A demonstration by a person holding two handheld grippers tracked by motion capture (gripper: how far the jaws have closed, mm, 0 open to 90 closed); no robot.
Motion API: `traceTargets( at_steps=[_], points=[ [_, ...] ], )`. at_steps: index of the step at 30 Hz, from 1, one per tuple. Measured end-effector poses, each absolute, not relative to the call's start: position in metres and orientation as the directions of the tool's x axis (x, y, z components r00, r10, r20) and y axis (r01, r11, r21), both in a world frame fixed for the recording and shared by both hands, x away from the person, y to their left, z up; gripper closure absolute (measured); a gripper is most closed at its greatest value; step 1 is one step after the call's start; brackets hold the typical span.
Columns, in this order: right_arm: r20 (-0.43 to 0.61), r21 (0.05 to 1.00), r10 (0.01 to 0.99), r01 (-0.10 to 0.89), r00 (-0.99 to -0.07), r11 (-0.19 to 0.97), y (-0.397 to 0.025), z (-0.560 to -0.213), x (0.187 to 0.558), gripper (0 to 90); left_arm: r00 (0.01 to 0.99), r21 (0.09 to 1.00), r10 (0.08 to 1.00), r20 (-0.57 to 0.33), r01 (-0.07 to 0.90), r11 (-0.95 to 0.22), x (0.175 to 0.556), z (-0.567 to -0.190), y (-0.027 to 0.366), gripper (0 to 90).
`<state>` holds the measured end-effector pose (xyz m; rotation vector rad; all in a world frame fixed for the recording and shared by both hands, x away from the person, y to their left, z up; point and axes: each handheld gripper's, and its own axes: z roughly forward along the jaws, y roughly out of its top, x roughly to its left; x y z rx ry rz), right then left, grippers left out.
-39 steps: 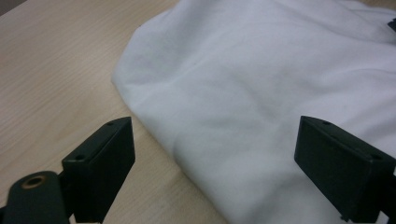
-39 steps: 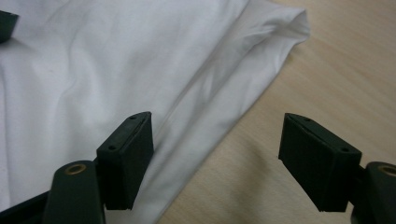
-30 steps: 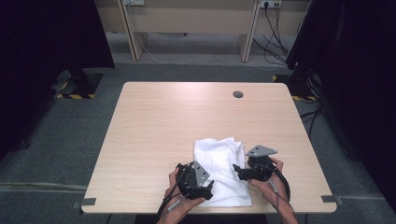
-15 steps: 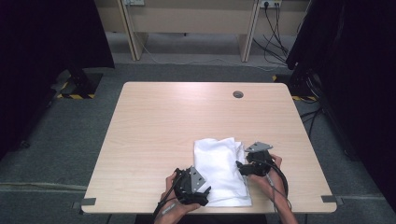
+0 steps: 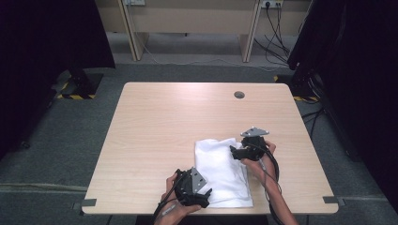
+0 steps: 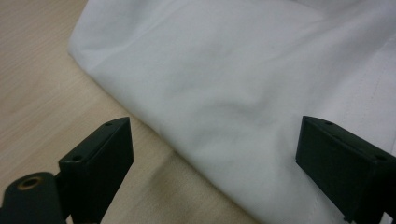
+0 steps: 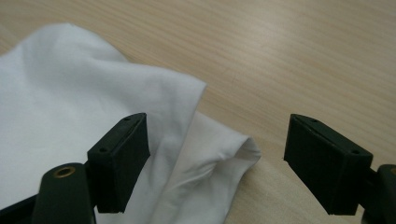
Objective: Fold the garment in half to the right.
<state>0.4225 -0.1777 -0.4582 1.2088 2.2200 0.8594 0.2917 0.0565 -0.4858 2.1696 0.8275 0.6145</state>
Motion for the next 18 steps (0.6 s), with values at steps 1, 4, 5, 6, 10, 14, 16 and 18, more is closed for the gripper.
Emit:
traceTargets(
  at_steps=[1, 4, 5, 6, 10, 14, 16, 18],
  points=[
    [-0.12, 0.699, 0.859, 0.572, -0.498, 0.429, -0.177, -0.461, 0.424, 23.1, 0.679, 0.762, 0.715, 0.168, 0.37, -0.531, 0.292, -0.486, 0.056, 10.1],
    [-0.121, 0.682, 0.869, 0.596, -0.48, 0.424, -0.18, -0.47, 0.429, 22.5, 0.677, 0.762, 0.715, 0.173, 0.368, -0.533, 0.291, -0.486, 0.056, 10.2],
    [-0.107, 0.684, 0.874, 0.602, -0.474, 0.411, -0.18, -0.47, 0.43, 22.0, 0.677, 0.763, 0.715, 0.174, 0.367, -0.532, 0.291, -0.486, 0.056, 10.1],
    [-0.116, 0.684, 0.871, 0.597, -0.477, 0.418, -0.181, -0.47, 0.43, 22.0, 0.677, 0.764, 0.715, 0.173, 0.366, -0.532, 0.291, -0.486, 0.056, 10.1],
    [-0.118, 0.696, 0.872, 0.587, -0.474, 0.414, -0.18, -0.464, 0.427, 21.8, 0.677, 0.764, 0.718, 0.162, 0.374, -0.525, 0.291, -0.487, 0.057, 10.1],
    [-0.111, 0.711, 0.864, 0.568, -0.492, 0.415, -0.181, -0.454, 0.418, 20.4, 0.665, 0.775, 0.734, 0.138, 0.389, -0.499, 0.292, -0.486, 0.061, 8.5],
    [-0.092, 0.719, 0.854, 0.56, -0.511, 0.412, -0.18, -0.449, 0.411, 19.9, 0.658, 0.785, 0.744, 0.117, 0.397, -0.475, 0.294, -0.485, 0.064, 8.1],
    [-0.076, 0.724, 0.844, 0.552, -0.531, 0.413, -0.18, -0.446, 0.405, 18.3, 0.652, 0.788, 0.75, 0.112, 0.401, -0.467, 0.295, -0.484, 0.067, 7.8]
  ],
)
